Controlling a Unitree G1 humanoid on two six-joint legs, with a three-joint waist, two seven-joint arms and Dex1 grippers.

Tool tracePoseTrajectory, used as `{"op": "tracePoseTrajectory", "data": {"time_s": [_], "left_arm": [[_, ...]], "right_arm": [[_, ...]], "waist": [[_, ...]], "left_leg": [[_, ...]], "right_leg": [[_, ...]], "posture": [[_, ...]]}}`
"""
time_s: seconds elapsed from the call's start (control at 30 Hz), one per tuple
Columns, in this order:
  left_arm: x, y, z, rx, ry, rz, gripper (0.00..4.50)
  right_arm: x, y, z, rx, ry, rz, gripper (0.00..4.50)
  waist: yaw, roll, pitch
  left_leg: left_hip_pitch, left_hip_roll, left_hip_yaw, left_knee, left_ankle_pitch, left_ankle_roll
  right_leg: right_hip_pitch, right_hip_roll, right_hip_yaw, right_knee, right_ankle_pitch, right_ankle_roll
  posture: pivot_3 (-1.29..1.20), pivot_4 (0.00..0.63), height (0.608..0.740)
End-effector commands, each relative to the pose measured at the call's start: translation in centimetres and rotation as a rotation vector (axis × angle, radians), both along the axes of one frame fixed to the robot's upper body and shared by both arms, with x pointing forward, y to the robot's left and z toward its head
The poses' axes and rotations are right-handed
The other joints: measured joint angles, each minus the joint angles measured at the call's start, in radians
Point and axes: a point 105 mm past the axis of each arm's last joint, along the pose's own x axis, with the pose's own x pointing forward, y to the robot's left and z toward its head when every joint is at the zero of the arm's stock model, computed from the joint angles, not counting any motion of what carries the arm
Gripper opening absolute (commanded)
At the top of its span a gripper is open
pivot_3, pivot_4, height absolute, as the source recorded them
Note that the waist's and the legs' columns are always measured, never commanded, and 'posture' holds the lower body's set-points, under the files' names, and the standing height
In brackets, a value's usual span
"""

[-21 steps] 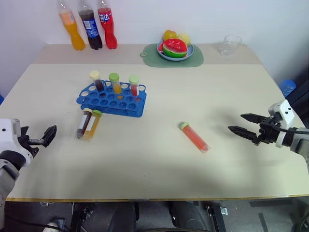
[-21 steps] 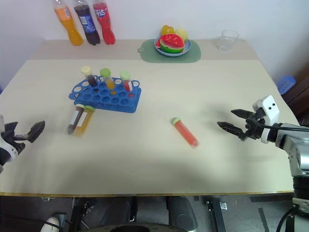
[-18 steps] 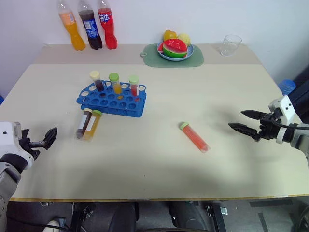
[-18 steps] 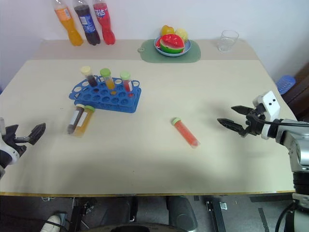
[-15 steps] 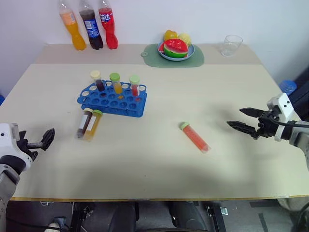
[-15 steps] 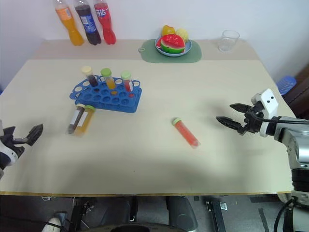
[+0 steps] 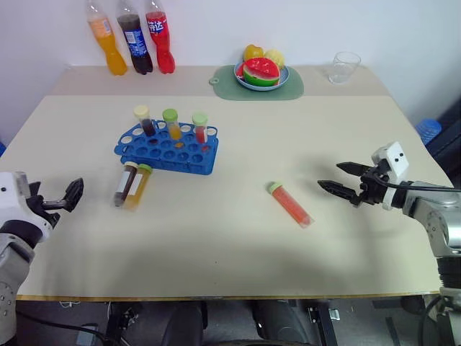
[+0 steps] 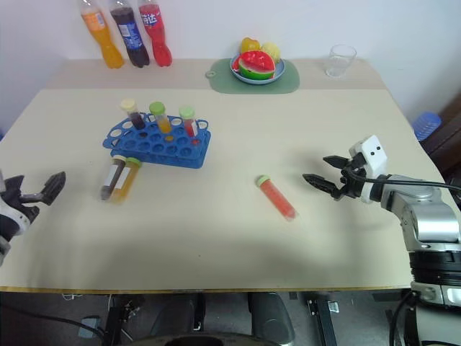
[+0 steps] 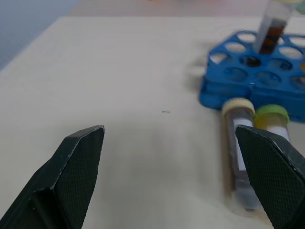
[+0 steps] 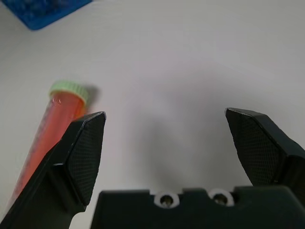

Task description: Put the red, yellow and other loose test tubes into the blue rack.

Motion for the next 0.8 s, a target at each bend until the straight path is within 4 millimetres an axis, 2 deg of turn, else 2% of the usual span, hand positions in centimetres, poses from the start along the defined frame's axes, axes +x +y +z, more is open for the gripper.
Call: {"op": "tracePoseTrajectory", "data": {"time_s": [0.03,0.1,0.37,0.57,0.67,0.73,0.8], "left_arm": [[1.5,-1.6,1.6,0.046,-0.047,-0.089,4.50],[1.9,-1.7,1.6,0.049,-0.049,-0.100,4.50],[3.2,-4.5,2.0,0.042,-0.082,-0.231,4.50],[2.8,-9.5,1.4,0.072,-0.075,-0.495,4.50],[2.5,-11.1,1.2,0.066,-0.079,-0.578,4.50],[1.4,-14.4,-0.3,0.099,-0.036,-0.758,4.50],[0.6,-15.9,-1.2,0.131,-0.011,-0.854,4.50]], "right_arm": [[-0.4,1.0,3.0,0.009,-0.088,0.025,4.43],[-0.4,1.7,3.3,0.007,-0.089,0.018,4.43],[-1.0,4.5,4.3,-0.071,-0.041,0.079,4.43],[-1.6,6.4,3.0,-0.209,0.176,0.101,4.43],[-1.5,6.9,2.6,-0.254,0.252,0.079,4.43],[-1.3,8.1,2.2,-0.298,0.371,0.062,4.43],[-1.4,8.9,2.2,-0.331,0.443,0.061,4.43]], "waist": [[0.004,0.000,0.000],[0.001,0.000,0.000],[-0.003,0.000,0.000],[-0.003,0.000,0.000],[-0.003,0.000,0.000],[-0.006,0.000,0.000],[-0.007,0.001,0.001]], "left_leg": [[0.000,0.000,0.000,0.000,0.000,0.000],[0.000,0.000,0.000,0.000,0.000,0.000],[0.000,0.000,0.000,0.000,0.000,0.000],[0.000,0.000,0.000,0.000,0.000,0.000],[0.000,0.000,0.000,0.000,0.000,0.000],[0.000,0.000,0.000,0.000,0.000,0.000],[0.000,0.000,0.002,0.001,0.000,0.000]], "right_leg": [[0.000,0.000,0.000,0.000,0.000,0.000],[0.000,0.000,0.000,0.000,0.000,0.000],[0.000,0.000,0.000,0.000,0.000,0.000],[0.000,0.000,0.000,0.000,0.000,0.000],[0.000,0.000,0.000,0.000,0.000,0.000],[-0.001,0.000,0.000,0.000,0.000,0.000],[-0.001,0.000,0.001,0.000,0.000,0.000]], "posture": [[0.00,0.150,0.734],[0.00,0.150,0.734],[0.00,0.150,0.734],[0.00,0.150,0.734],[0.00,0.150,0.734],[0.00,0.150,0.734],[0.00,0.150,0.734]]}}
